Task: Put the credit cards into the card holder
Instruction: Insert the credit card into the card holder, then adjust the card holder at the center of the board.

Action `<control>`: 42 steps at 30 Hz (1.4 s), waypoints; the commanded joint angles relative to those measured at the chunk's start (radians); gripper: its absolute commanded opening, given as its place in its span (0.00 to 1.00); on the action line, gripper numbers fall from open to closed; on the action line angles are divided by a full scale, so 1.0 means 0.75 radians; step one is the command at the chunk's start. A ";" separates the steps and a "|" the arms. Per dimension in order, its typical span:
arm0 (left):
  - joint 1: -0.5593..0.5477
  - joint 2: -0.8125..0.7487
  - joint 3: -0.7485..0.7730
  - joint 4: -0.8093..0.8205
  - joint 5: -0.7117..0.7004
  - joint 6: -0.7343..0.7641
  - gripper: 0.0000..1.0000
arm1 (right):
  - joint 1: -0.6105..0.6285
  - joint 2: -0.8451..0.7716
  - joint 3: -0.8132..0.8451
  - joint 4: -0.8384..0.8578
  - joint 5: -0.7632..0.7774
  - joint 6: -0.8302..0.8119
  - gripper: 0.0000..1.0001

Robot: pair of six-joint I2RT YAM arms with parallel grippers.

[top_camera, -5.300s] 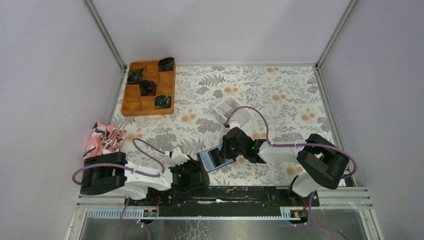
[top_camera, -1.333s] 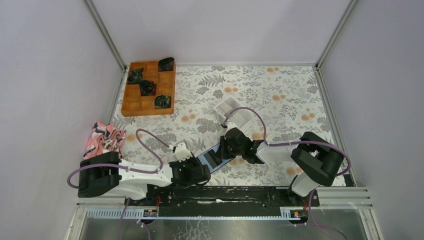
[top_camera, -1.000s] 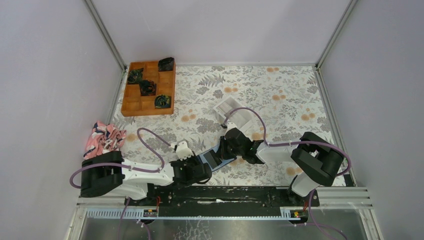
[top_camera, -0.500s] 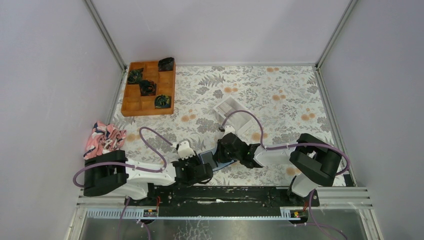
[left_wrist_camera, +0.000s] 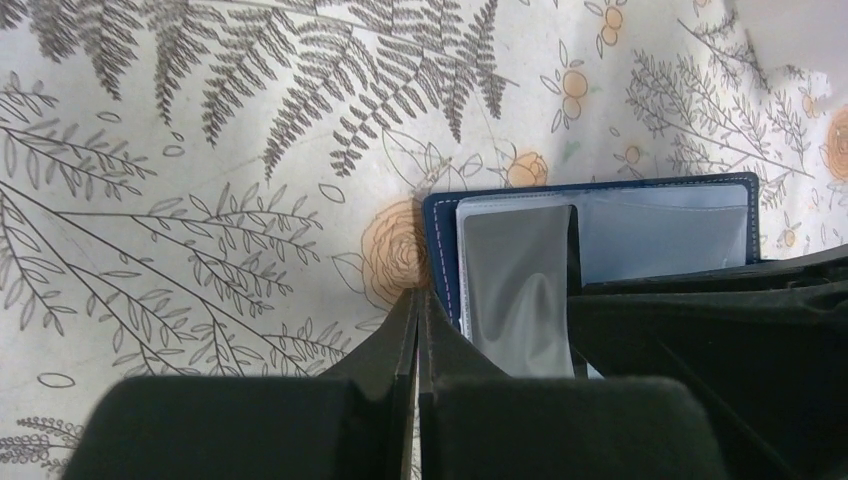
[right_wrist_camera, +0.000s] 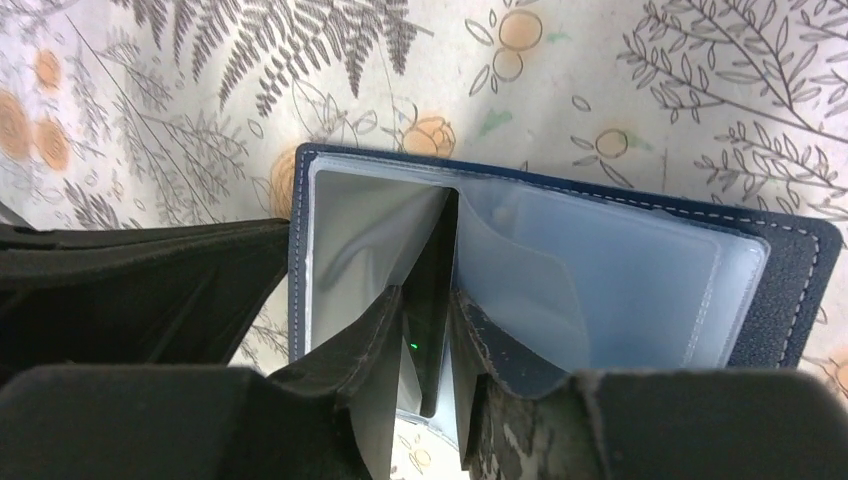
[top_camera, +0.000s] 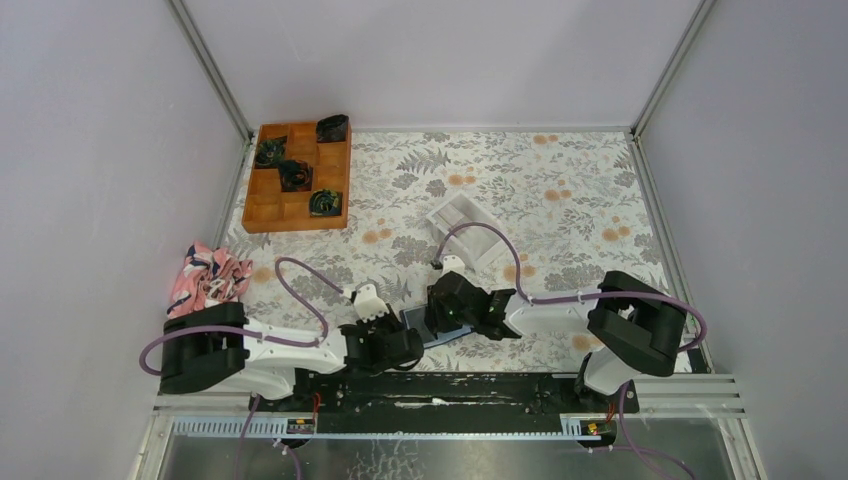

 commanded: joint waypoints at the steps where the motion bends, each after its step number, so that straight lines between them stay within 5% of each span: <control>1: -0.019 -0.023 -0.030 -0.076 0.139 -0.027 0.00 | 0.034 -0.043 0.041 -0.267 0.043 -0.066 0.32; 24: -0.014 -0.077 0.130 -0.323 -0.026 -0.002 0.03 | 0.042 -0.281 0.104 -0.352 0.098 -0.233 0.49; 35: 0.002 -0.041 0.135 -0.319 -0.039 0.019 0.07 | 0.187 -0.309 -0.032 -0.445 0.172 -0.106 0.13; 42: 0.052 -0.088 0.093 -0.239 -0.005 0.106 0.08 | 0.244 -0.219 -0.075 -0.426 0.202 -0.035 0.07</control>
